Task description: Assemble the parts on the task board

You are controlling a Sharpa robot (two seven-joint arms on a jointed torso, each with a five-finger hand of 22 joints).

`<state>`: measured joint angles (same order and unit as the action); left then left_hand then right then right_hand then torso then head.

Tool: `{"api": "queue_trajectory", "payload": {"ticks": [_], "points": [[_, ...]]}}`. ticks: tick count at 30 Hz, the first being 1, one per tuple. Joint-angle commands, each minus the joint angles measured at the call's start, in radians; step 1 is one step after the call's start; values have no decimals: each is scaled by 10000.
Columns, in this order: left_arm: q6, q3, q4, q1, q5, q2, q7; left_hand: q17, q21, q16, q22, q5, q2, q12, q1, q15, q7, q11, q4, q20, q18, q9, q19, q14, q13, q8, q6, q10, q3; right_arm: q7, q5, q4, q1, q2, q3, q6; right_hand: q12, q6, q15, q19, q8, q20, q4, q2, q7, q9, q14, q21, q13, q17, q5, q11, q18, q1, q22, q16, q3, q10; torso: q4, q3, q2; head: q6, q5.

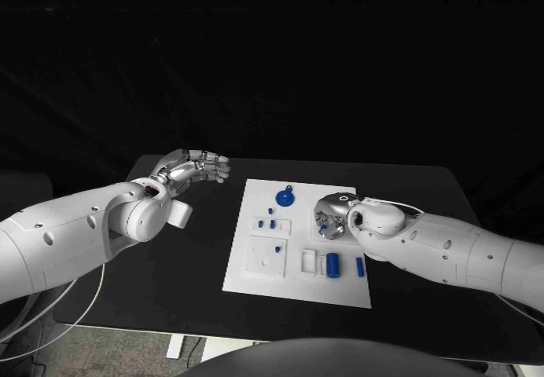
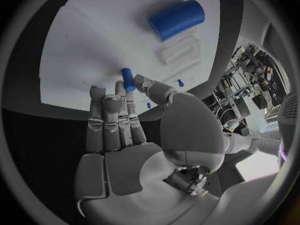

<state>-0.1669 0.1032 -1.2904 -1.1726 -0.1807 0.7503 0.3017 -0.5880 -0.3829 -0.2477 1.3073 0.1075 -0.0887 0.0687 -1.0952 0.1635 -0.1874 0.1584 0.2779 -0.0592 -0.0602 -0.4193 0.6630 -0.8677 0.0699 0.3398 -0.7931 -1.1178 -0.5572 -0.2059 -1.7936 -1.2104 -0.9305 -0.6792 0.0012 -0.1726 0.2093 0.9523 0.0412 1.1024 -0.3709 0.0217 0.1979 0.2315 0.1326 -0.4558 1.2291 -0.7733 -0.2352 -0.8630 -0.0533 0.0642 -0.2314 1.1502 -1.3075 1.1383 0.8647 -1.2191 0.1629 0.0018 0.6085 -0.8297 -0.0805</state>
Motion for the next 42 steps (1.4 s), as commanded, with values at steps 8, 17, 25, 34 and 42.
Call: {"api": "queue_trajectory", "payload": {"ticks": [8, 17, 25, 34, 42], "points": [[163, -9, -37, -12, 26, -3, 63, 20, 47, 68, 177, 20, -6, 30, 162, 38, -13, 4, -69, -72, -88, -1, -13, -46, 2, 57, 79, 57, 50, 48, -419, -120, 39, -70, -9, -697, 438, 575, 298, 238, -315, -103, 279, -316, -203, -229, 175, -151, -426, -43, 43, -245, -304, 164, -207, 103, 389, -510, -7, 3, -3, 5, 9], [142, -10, 135, -13, 23, -63, 76, 22, 52, 70, 179, 27, -2, 30, 161, 36, -11, 3, -67, -68, -91, -1, -14, -46, 2, 58, 81, 58, 46, -31, -581, -506, -9, -263, 389, -1071, 570, 686, 371, 400, -381, -179, 273, -400, -257, -362, 329, -234, -658, -58, 45, -317, -304, 122, -202, 128, 480, -584, -3, -3, -5, -15, -3], [157, -9, 190, -13, 23, -92, 65, 26, 60, 73, 182, 33, -5, 31, 134, 31, -8, 0, -42, -63, -97, -1, -17, -48, 3, 61, 83, 58, 34, -82, -446, -1365, -163, -640, 629, -1178, 613, 716, 395, 448, -407, -214, 297, -380, -277, -431, 387, -264, -752, -66, 45, -340, -304, 136, -203, 133, 480, -600, -8, -1, -3, -8, 18], [127, -10, 229, -16, 23, -157, 65, 28, 64, 74, 183, 33, -10, 31, 129, 30, -8, -1, -33, -62, -97, -1, -16, -49, 3, 63, 84, 58, 32, 55, -177, -2240, -272, -333, 628, -904, 627, 718, 402, 465, -411, -228, 301, -386, -281, -465, 403, -276, -802, -70, 45, -347, -304, 123, -203, 128, 463, -594, -3, 6, 0, 10, 176], [128, -9, 283, -16, 23, -207, 63, 31, 68, 75, 185, 32, -14, 33, 120, 29, -7, -2, -24, -62, -98, -1, -16, -50, 4, 67, 82, 55, 28, 87, -598, -2336, -270, 309, 317, -763, 625, 698, 400, 457, -401, -232, 320, -402, -276, -487, 400, -274, -836, -73, 45, -344, -304, 112, -201, 116, 449, -568, 7, -6, -9, -31, 300]]}}
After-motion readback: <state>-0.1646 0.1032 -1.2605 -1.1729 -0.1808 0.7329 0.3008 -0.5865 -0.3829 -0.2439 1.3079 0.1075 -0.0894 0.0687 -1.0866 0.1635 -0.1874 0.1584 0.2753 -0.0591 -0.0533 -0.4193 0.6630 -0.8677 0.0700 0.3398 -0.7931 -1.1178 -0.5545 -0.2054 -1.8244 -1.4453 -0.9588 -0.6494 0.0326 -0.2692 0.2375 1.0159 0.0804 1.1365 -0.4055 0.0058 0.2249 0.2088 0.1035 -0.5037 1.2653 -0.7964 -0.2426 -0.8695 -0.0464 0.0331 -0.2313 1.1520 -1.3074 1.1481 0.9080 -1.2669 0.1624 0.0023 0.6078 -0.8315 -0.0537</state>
